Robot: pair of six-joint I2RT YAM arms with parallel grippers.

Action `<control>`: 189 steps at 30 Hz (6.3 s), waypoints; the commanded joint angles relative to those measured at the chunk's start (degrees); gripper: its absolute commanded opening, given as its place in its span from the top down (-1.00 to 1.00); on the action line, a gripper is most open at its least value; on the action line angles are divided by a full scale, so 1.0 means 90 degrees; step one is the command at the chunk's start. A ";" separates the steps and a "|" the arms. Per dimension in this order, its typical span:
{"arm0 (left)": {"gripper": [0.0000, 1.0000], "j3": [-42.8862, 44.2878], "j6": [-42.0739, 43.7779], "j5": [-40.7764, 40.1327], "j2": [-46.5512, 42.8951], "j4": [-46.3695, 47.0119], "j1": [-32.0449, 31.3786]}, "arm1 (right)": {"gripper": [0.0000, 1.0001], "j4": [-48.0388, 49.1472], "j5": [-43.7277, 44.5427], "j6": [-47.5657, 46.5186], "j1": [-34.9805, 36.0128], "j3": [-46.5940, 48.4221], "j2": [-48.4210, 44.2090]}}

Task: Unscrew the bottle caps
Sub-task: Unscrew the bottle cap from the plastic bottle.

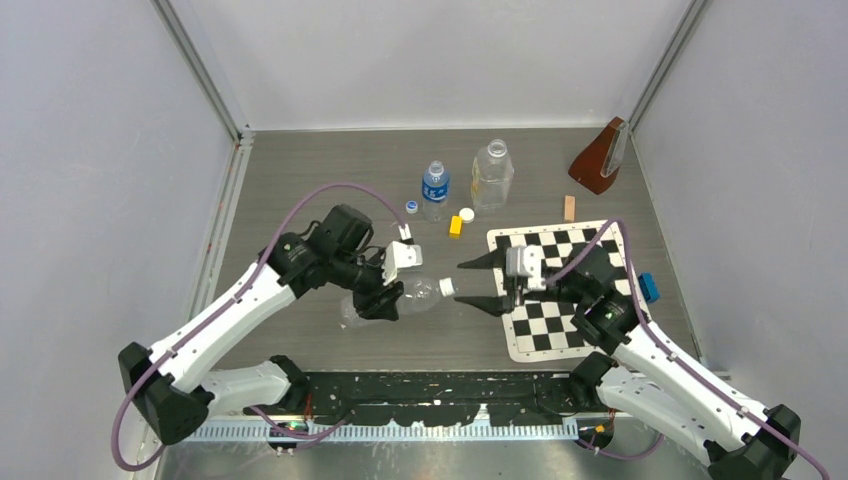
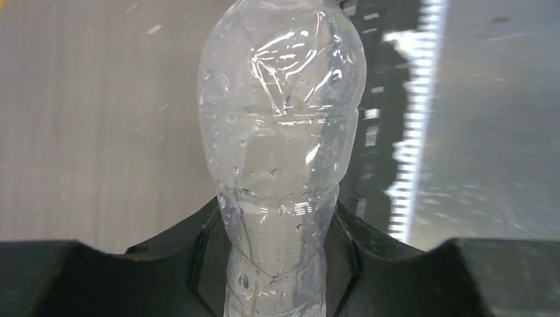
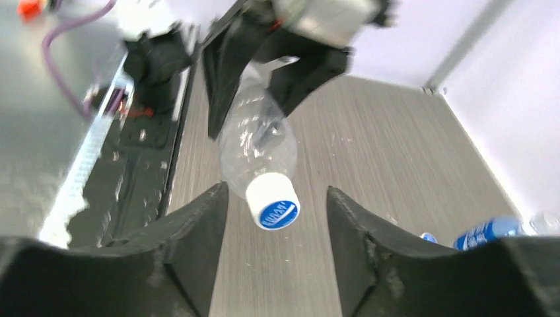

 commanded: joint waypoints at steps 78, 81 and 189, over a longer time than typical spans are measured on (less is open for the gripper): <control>1.00 -0.1480 0.0779 -0.3078 -0.1637 0.2631 -0.0687 | 0.99 0.0541 0.0247 0.7318 -0.0716 0.1392 0.2465; 1.00 -0.1381 0.0726 -0.2801 -0.1588 0.2473 -0.0682 | 0.99 0.0800 0.0206 0.7026 -0.0707 0.1286 0.2216; 1.00 -0.1781 0.0711 -0.4125 -0.1584 0.3170 -0.0615 | 0.01 0.1200 0.0008 0.9715 -0.0988 0.1369 0.3532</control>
